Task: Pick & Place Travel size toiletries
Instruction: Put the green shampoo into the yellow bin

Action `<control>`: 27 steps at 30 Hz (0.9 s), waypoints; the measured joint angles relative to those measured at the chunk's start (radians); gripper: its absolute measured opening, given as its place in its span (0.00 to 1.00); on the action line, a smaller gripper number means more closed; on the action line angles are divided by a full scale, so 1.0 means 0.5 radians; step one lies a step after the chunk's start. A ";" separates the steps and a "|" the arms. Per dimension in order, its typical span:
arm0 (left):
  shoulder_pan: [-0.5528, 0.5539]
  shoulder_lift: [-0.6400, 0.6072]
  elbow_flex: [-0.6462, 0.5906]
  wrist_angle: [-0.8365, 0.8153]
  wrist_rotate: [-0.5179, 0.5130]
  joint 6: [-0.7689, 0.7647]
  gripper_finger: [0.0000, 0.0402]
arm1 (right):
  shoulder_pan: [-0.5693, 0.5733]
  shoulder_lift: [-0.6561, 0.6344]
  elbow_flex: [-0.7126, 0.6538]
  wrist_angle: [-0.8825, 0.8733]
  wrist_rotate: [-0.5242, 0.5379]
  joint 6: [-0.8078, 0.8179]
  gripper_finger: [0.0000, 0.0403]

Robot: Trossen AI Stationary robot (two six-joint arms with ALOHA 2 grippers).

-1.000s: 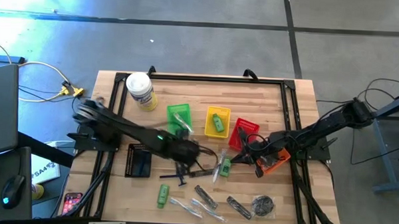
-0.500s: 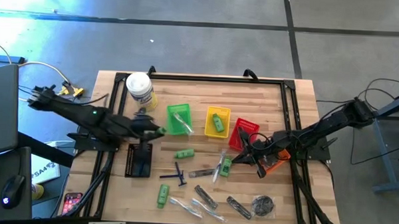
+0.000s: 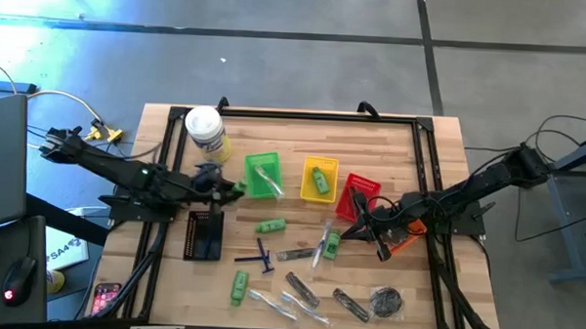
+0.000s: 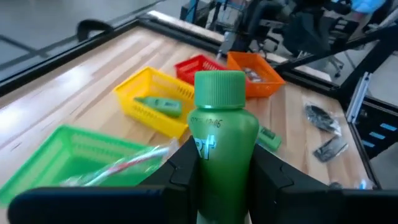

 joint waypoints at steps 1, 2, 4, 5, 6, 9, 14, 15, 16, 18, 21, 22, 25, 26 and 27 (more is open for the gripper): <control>0.010 0.067 0.010 0.095 -0.003 0.019 0.20 | 0.000 0.000 0.000 0.000 0.000 0.000 0.01; 0.039 0.134 0.035 0.169 -0.013 0.024 0.20 | 0.000 0.000 0.000 0.000 0.001 -0.001 0.01; 0.125 0.278 0.117 0.269 -0.015 0.010 0.20 | 0.000 0.000 0.000 0.000 0.002 -0.001 0.01; 0.178 0.349 0.162 0.261 -0.002 -0.004 0.20 | 0.000 0.000 0.000 0.003 0.001 -0.001 0.01; 0.232 0.428 0.209 0.239 0.018 -0.019 0.20 | 0.000 0.000 0.000 0.003 0.001 -0.001 0.01; 0.414 0.655 0.359 0.234 0.176 -0.040 0.20 | 0.000 0.000 0.000 0.003 0.001 0.007 0.01; 0.680 1.007 0.626 0.243 0.358 -0.081 0.21 | 0.000 0.000 0.000 0.001 0.001 0.011 0.01; 0.717 1.082 0.677 0.243 0.384 -0.091 0.21 | 0.000 0.000 0.000 -0.001 0.000 0.012 0.01; 0.754 1.157 0.726 0.239 0.411 -0.091 0.22 | 0.000 0.000 0.000 -0.006 0.000 0.012 0.01; 0.811 1.316 0.839 0.248 0.497 -0.091 0.23 | 0.000 0.000 0.000 -0.013 0.000 0.012 0.01; 0.871 1.545 0.992 0.241 0.579 -0.097 0.22 | 0.000 0.000 0.000 -0.013 0.000 0.013 0.01; 0.885 1.621 1.045 0.247 0.615 -0.108 0.22 | 0.000 0.000 0.000 -0.013 0.000 0.013 0.01; 0.920 1.831 1.197 0.244 0.729 -0.159 0.21 | 0.000 0.000 0.000 -0.014 -0.003 0.013 0.01; 0.922 1.896 1.249 0.261 0.751 -0.171 0.21 | 0.000 0.000 0.000 -0.015 -0.003 0.013 0.01; 0.922 1.961 1.298 0.261 0.756 -0.182 0.21 | 0.000 0.000 0.000 -0.017 -0.004 0.013 0.01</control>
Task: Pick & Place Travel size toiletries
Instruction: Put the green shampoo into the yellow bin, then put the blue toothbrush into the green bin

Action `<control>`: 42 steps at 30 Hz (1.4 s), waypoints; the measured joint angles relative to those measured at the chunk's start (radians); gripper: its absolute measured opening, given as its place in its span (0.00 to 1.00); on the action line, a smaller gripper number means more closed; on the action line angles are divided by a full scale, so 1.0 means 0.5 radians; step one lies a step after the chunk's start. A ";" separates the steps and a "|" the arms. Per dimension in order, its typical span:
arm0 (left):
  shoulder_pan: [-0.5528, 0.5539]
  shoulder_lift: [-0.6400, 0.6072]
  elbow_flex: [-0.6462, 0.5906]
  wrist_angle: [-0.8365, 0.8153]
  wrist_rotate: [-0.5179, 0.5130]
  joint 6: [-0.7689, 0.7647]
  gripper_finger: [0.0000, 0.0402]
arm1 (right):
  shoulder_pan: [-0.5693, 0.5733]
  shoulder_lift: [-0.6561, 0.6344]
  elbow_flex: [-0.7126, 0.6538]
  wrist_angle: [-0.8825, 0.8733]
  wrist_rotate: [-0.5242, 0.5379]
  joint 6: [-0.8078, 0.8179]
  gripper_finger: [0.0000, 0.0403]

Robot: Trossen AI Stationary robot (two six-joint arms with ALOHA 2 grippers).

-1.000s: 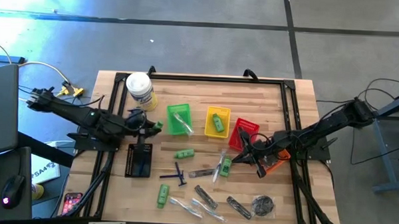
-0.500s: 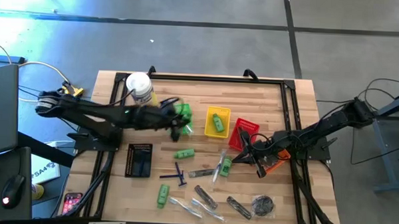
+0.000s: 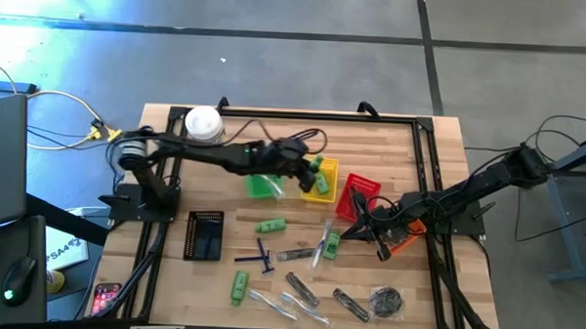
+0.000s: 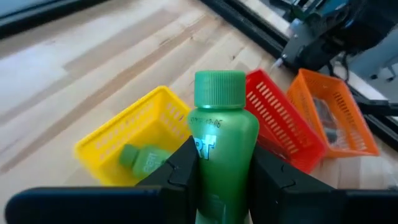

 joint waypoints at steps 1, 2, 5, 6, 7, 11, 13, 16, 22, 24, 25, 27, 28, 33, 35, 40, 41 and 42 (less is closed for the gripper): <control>-0.001 0.058 0.049 -0.010 0.005 -0.007 0.21 | 0.000 0.000 0.000 0.000 0.000 0.000 0.01; -0.002 0.118 0.098 -0.013 0.011 -0.013 0.21 | 0.000 0.000 0.000 -0.001 -0.001 0.000 0.01; -0.004 0.275 0.218 -0.023 0.017 -0.053 0.21 | 0.000 0.000 0.000 -0.003 -0.003 0.000 0.01; -0.003 0.318 0.251 -0.018 0.018 -0.082 0.21 | 0.000 0.000 0.000 -0.003 -0.004 0.000 0.01; 0.006 0.354 0.272 -0.019 0.018 -0.105 0.21 | 0.000 0.000 0.000 -0.004 -0.004 0.001 0.01; 0.033 0.485 0.322 -0.042 0.018 -0.189 0.21 | 0.000 0.000 -0.001 -0.016 -0.005 0.001 0.01; 0.045 0.526 0.321 -0.014 0.046 -0.228 0.21 | 0.000 0.000 -0.001 -0.023 -0.010 0.008 0.01; 0.073 0.534 0.321 -0.024 0.096 -0.228 0.24 | 0.001 0.001 -0.001 -0.035 -0.013 0.008 0.01; 0.070 0.533 0.322 -0.007 0.100 -0.212 0.39 | 0.001 0.000 -0.001 -0.039 -0.013 0.009 0.01; 0.070 0.533 0.322 0.002 0.143 -0.208 0.45 | 0.001 0.001 -0.001 -0.039 -0.013 0.008 0.01; 0.070 0.533 0.322 0.000 0.157 -0.207 0.48 | 0.001 0.000 -0.001 -0.039 -0.013 0.008 0.01; 0.070 0.533 0.322 -0.001 0.177 -0.207 0.53 | 0.001 0.001 -0.001 -0.039 -0.013 0.009 0.01; 0.070 0.533 0.322 -0.001 0.177 -0.206 0.56 | 0.001 0.001 -0.001 -0.039 -0.013 0.009 0.01; 0.070 0.452 0.319 -0.073 0.254 -0.044 0.62 | 0.003 0.000 -0.001 -0.040 -0.013 0.009 0.01; 0.067 0.348 0.321 -0.184 0.281 0.039 0.62 | 0.010 0.000 -0.001 -0.042 -0.013 0.009 0.01; -0.017 0.024 0.319 -0.667 0.224 0.308 0.62 | 0.040 0.001 -0.001 -0.030 -0.005 0.031 0.01; -0.050 -0.049 0.320 -0.754 0.182 0.359 0.62 | 0.045 0.001 -0.001 -0.024 -0.005 0.036 0.01; -0.082 -0.131 0.322 -0.865 0.135 0.425 0.62 | 0.049 0.001 -0.001 -0.023 -0.005 0.037 0.01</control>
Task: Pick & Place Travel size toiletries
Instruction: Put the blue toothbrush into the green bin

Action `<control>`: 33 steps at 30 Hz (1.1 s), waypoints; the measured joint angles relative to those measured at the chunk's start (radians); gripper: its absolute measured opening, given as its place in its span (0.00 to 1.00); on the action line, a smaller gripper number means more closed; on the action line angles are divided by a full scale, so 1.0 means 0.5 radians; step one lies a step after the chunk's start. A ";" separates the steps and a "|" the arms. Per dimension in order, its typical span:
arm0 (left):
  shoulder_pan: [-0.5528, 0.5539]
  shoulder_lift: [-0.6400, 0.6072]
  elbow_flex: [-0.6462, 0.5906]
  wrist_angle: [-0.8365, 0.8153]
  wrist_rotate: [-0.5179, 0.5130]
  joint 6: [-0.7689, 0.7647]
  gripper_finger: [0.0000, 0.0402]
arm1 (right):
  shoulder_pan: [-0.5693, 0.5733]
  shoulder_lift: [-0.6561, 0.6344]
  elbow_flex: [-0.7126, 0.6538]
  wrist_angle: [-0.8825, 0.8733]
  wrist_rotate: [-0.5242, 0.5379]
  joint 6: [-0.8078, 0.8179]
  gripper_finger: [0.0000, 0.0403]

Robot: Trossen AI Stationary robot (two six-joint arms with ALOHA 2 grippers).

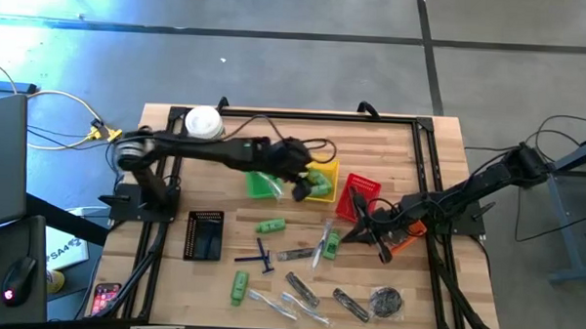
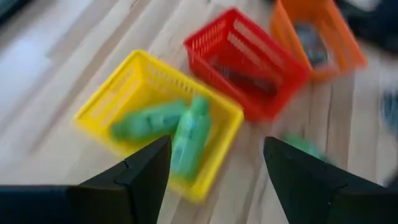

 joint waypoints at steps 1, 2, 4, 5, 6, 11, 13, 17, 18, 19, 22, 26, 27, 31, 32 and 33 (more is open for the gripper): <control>-0.038 -0.090 0.000 -0.149 -0.053 0.052 0.62 | 0.005 0.000 0.000 0.000 0.000 0.000 0.01; -0.081 -0.169 0.000 -0.266 -0.106 0.100 0.62 | 0.006 0.000 0.000 0.008 0.000 0.000 0.01; -0.171 -0.317 -0.014 -0.402 -0.169 0.204 0.61 | 0.003 0.000 0.000 0.012 0.007 0.000 0.01; -0.216 -0.404 -0.053 -0.461 -0.175 0.253 0.59 | 0.003 0.000 0.000 0.012 0.018 0.000 0.01; -0.259 -0.479 -0.094 -0.494 -0.172 0.293 0.57 | 0.003 0.000 0.000 0.005 0.032 0.001 0.01; -0.396 -0.854 -0.367 -0.518 -0.169 0.253 0.38 | 0.003 0.000 0.000 -0.055 0.062 0.002 0.01; -0.422 -1.016 -0.530 -0.486 -0.180 0.237 0.27 | 0.003 0.000 0.000 -0.071 0.062 0.002 0.01; -0.472 -1.325 -0.957 -0.204 -0.176 0.256 0.05 | 0.003 0.000 0.000 -0.070 0.114 0.002 0.01; -0.481 -1.391 -1.065 -0.119 -0.174 0.281 0.03 | 0.003 0.000 0.000 -0.075 0.149 0.013 0.01; -0.480 -1.457 -1.158 0.003 -0.169 0.302 0.03 | 0.003 0.000 0.000 -0.087 0.187 0.027 0.01; -0.477 -1.628 -1.405 0.203 -0.173 0.349 0.03 | 0.003 0.001 0.000 -0.090 0.316 0.099 0.01; -0.477 -1.781 -1.691 0.524 -0.175 0.350 0.01 | 0.003 0.000 0.000 -0.102 0.443 0.095 0.01; -0.478 -1.803 -1.755 0.643 -0.174 0.353 0.01 | 0.003 0.000 0.000 -0.115 0.471 0.071 0.01; -0.476 -1.853 -2.043 1.107 -0.166 0.450 0.00 | 0.003 0.001 0.000 -0.132 0.599 0.026 0.01; -0.476 -1.848 -2.103 1.232 -0.166 0.467 0.00 | 0.003 0.001 0.003 -0.141 0.653 0.050 0.01; -0.475 -1.848 -2.162 1.306 -0.166 0.483 0.00 | 0.001 0.005 0.015 -0.168 0.686 0.065 0.01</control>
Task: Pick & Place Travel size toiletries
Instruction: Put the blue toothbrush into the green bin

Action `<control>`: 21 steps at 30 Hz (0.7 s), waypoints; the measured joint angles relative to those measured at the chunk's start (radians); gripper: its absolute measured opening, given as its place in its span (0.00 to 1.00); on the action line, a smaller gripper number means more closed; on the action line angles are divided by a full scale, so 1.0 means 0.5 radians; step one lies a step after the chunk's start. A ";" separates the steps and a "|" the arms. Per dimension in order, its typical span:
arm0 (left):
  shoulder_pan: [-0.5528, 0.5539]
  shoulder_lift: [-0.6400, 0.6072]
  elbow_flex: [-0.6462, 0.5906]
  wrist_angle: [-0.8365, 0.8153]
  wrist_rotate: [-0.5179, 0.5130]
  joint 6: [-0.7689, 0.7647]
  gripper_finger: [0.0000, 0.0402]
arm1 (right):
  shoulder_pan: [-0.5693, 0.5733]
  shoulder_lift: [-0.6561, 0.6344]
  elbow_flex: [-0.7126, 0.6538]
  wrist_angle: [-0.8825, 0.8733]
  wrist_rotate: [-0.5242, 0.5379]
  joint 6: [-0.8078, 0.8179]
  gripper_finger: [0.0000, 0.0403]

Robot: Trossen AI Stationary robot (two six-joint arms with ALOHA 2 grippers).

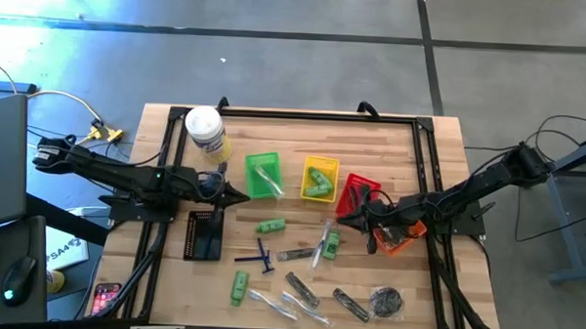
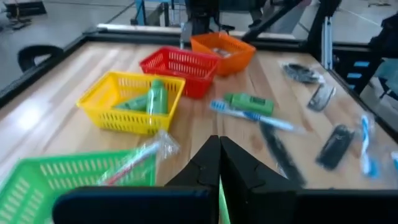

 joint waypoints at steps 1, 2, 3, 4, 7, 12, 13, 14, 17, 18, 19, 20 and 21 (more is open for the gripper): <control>0.000 -0.001 -0.044 0.056 -0.001 0.018 0.00 | -0.001 0.007 0.030 -0.063 0.009 0.007 0.01; -0.001 0.010 -0.066 0.129 0.001 0.023 0.00 | -0.001 0.018 0.073 -0.157 0.010 0.019 0.01; -0.001 0.016 -0.080 0.173 0.003 0.024 0.00 | -0.001 0.033 0.125 -0.278 0.004 0.040 0.01; 0.000 0.013 -0.095 0.181 0.003 0.022 0.00 | -0.005 0.058 0.194 -0.414 0.004 0.057 0.01; -0.001 0.019 -0.111 0.164 0.004 0.007 0.00 | -0.051 0.170 0.426 -0.795 -0.008 0.097 0.01; 0.000 0.017 -0.114 0.168 -0.022 -0.014 0.00 | -0.167 0.393 0.776 -1.283 -0.046 0.155 0.01; -0.001 0.017 -0.114 0.170 -0.031 -0.014 0.00 | -0.186 0.438 0.837 -1.348 -0.110 0.146 0.01; -0.001 0.017 -0.114 0.172 -0.033 -0.014 0.00 | -0.202 0.483 0.892 -1.414 -0.189 0.108 0.01; -0.001 0.017 -0.114 0.167 -0.034 -0.015 0.00 | -0.213 0.634 1.039 -1.605 -0.376 -0.039 0.01; -0.001 0.017 -0.114 0.167 -0.034 -0.023 0.00 | -0.209 0.687 1.096 -1.663 -0.392 -0.051 0.02; -0.001 0.017 -0.114 0.167 -0.034 -0.030 0.00 | -0.205 0.740 1.153 -1.736 -0.418 -0.050 0.04; -0.001 0.017 -0.114 0.165 -0.034 -0.030 0.00 | -0.205 0.797 1.213 -1.801 -0.442 -0.042 0.06; -0.001 0.017 -0.114 0.162 -0.033 -0.031 0.00 | -0.206 0.861 1.279 -1.850 -0.453 -0.024 0.08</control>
